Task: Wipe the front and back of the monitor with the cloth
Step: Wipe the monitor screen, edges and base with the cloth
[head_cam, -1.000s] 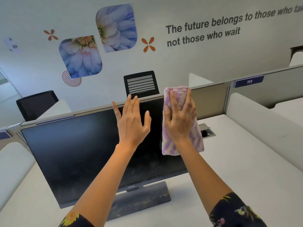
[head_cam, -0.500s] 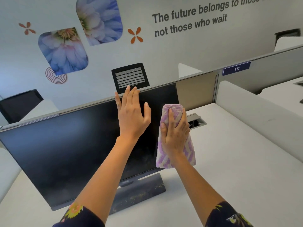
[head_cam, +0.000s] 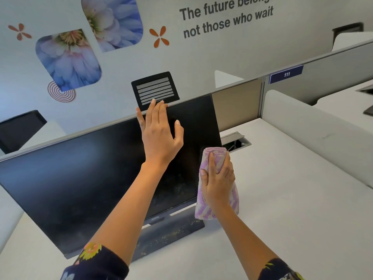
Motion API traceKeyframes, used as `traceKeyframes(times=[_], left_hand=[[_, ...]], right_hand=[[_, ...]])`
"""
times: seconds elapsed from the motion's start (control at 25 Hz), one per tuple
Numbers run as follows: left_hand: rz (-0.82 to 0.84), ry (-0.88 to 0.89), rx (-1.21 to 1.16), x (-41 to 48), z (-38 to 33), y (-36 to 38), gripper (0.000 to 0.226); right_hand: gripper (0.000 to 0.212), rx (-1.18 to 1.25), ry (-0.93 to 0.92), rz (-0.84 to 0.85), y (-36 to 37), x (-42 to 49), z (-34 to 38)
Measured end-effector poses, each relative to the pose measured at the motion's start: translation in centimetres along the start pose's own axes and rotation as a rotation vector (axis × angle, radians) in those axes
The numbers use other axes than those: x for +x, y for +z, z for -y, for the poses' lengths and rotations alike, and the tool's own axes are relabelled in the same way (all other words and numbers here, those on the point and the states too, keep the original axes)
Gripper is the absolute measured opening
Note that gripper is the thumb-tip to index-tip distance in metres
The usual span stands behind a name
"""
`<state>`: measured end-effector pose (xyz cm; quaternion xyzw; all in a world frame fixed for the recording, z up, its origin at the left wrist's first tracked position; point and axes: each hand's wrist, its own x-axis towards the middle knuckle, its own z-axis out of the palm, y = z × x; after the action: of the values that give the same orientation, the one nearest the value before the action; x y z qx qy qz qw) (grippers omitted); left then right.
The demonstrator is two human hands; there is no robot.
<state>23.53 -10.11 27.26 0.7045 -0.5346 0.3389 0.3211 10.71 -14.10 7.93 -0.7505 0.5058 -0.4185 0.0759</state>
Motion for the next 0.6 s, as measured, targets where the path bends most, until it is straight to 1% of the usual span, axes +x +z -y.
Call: traceKeyframes(times=[0.2,0.4,0.6], left_hand=[[0.012,0.000,-0.016,0.0,0.0,-0.3,0.055],[0.025,0.014,-0.019,-0.1,0.2,-0.6,0.054],[0.031,0.008,-0.050,-0.2,0.6,-0.7,0.054]], right_hand=[[0.058,-0.020,0.028,0.075,0.0,-1.6,-0.8],[0.059,-0.020,0.070,0.107,0.1,-2.4,-1.1],[0.060,-0.023,0.021,0.067,-0.3,-0.9,0.5]])
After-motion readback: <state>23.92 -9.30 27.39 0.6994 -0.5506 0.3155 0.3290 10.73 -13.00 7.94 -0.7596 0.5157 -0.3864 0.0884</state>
